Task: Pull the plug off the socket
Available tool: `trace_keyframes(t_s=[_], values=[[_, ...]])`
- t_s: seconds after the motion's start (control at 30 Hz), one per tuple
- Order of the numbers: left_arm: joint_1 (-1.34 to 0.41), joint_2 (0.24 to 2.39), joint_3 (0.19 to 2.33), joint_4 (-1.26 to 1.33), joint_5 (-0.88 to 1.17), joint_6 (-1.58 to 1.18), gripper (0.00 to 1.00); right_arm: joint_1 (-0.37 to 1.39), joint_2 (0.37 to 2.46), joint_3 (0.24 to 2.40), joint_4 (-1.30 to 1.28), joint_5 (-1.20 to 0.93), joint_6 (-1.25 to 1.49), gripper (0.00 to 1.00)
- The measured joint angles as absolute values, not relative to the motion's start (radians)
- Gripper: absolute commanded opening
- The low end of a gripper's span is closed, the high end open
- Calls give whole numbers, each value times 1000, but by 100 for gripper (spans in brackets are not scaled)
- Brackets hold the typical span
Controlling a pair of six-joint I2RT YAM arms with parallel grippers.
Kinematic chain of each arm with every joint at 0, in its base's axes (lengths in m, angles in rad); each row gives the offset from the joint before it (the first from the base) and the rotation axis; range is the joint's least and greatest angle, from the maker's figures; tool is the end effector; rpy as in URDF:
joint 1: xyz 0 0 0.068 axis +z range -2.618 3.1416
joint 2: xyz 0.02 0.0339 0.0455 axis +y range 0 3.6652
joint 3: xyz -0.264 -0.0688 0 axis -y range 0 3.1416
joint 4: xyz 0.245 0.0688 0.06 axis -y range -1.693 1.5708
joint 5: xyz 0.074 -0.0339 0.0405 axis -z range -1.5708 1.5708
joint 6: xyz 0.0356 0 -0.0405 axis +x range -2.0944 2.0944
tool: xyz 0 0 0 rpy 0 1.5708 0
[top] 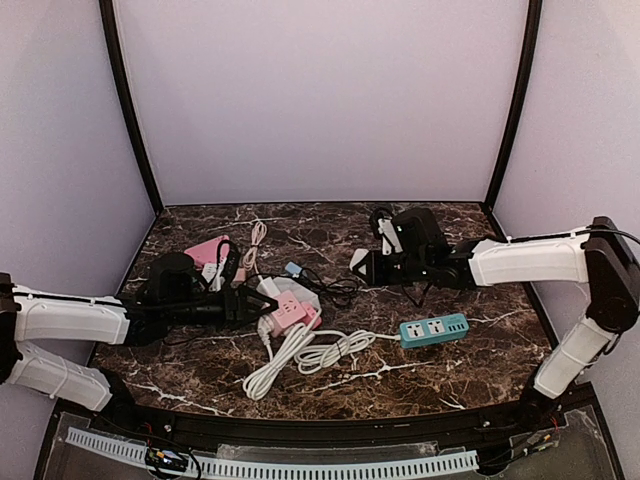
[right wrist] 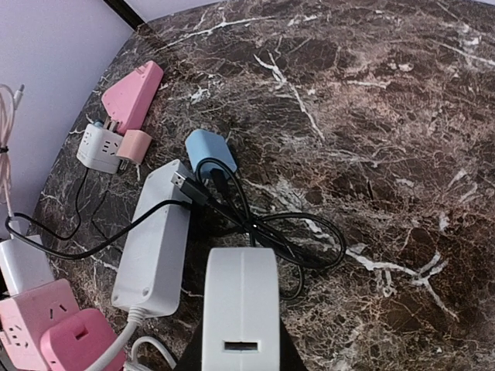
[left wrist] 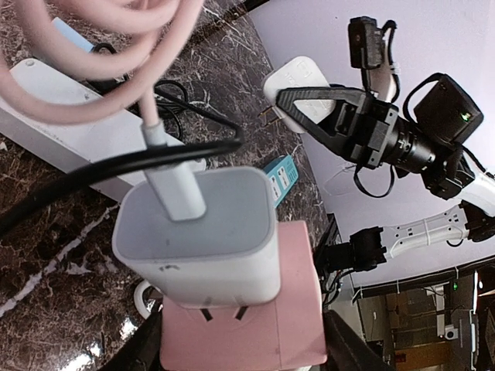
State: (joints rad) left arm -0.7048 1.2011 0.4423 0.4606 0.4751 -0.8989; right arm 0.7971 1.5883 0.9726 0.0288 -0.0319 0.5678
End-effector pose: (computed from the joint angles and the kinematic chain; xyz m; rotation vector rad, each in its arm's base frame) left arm 0.1758 -0.1709 0.2036 0.1713 2.1380 -1.4765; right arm 0.2441 0.2515 0.2243 -0.2795 2.2573 0.7969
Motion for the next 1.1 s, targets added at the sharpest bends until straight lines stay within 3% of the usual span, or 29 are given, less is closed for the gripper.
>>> trace_keyframes(t_s=[0.37, 0.47, 1.1], values=[[-705, 1177, 442, 452, 484, -892, 32, 676, 1722, 942, 97, -229, 620, 0], [-705, 1176, 442, 452, 491, -890, 32, 661, 1765, 942, 121, -260, 631, 6], [-705, 1174, 442, 451, 519, -879, 32, 629, 1806, 941, 99, -189, 599, 75]])
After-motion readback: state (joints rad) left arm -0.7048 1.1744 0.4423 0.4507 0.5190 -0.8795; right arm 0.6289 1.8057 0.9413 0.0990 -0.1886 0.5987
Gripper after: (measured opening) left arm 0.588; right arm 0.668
